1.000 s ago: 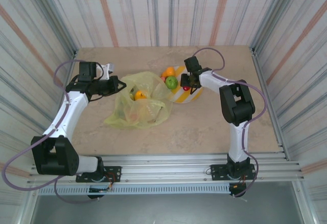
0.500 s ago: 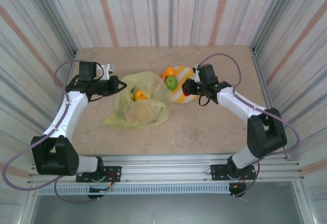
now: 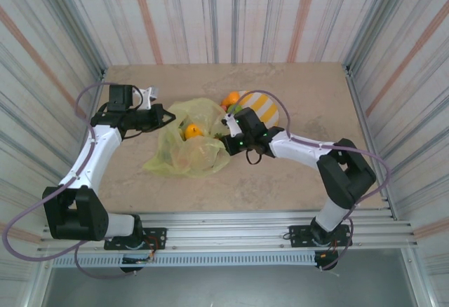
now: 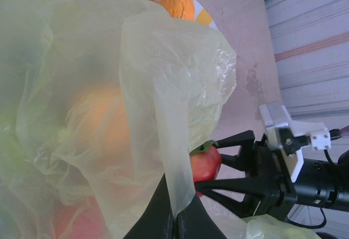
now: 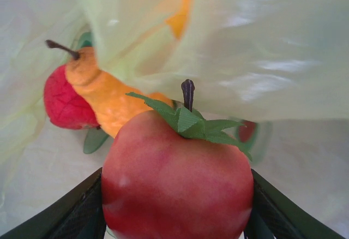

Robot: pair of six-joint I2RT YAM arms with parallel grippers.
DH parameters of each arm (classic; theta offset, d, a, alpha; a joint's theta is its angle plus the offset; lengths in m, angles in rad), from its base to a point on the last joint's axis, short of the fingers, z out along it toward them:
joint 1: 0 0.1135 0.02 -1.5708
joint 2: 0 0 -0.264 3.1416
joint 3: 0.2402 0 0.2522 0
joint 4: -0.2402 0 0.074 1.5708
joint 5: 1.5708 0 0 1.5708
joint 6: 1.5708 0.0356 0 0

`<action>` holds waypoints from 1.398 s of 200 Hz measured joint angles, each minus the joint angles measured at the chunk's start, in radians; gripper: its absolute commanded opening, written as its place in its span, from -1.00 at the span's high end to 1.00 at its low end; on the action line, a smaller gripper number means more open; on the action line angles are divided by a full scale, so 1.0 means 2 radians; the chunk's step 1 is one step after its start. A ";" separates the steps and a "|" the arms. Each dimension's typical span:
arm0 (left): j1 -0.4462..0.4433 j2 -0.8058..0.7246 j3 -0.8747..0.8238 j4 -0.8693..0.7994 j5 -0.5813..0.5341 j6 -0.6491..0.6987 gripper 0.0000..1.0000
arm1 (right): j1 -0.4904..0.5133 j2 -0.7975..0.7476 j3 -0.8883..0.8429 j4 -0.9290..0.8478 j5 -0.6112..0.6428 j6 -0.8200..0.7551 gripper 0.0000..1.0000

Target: Place the fruits into the plastic bag

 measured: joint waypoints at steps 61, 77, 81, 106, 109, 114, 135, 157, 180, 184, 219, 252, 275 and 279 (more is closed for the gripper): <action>-0.004 0.000 0.000 0.001 0.006 0.000 1.00 | 0.041 0.056 0.081 0.036 -0.035 -0.011 -0.09; -0.004 0.000 0.000 0.002 0.010 0.000 1.00 | 0.049 0.074 0.098 0.047 -0.039 -0.010 -0.09; -0.004 0.000 0.000 0.002 0.011 -0.001 1.00 | 0.051 0.079 0.102 0.049 -0.039 -0.009 -0.09; -0.004 -0.006 0.000 0.010 0.019 -0.004 1.00 | 0.058 0.105 0.118 0.063 -0.043 0.007 -0.09; -0.004 -0.008 0.000 0.011 0.020 -0.004 1.00 | 0.058 0.108 0.119 0.067 -0.043 0.010 -0.09; -0.004 -0.011 -0.001 0.015 0.022 -0.004 1.00 | 0.058 0.112 0.120 0.072 -0.043 0.015 -0.09; -0.004 -0.031 -0.005 0.029 0.026 -0.008 1.00 | 0.060 0.128 0.120 0.089 -0.041 0.038 -0.10; -0.004 -0.044 -0.006 0.037 0.028 -0.010 1.00 | 0.062 0.143 0.120 0.113 -0.037 0.063 -0.15; -0.004 -0.043 -0.006 0.039 0.028 -0.013 1.00 | 0.067 0.152 0.123 0.137 -0.035 0.084 -0.21; -0.004 -0.043 -0.006 0.039 0.028 -0.013 1.00 | 0.068 0.154 0.124 0.139 -0.035 0.087 -0.22; -0.004 -0.033 -0.006 0.029 0.022 -0.013 1.00 | 0.069 0.160 0.125 0.153 -0.035 0.107 -0.38; -0.004 -0.020 -0.006 0.012 0.014 -0.012 1.00 | 0.069 0.161 0.126 0.154 -0.037 0.112 -0.55; -0.004 -0.019 -0.006 0.008 0.011 -0.012 1.00 | 0.069 0.161 0.126 0.154 -0.037 0.112 -0.65; -0.004 -0.019 -0.006 0.007 0.011 -0.012 1.00 | 0.069 0.161 0.126 0.154 -0.037 0.112 -0.66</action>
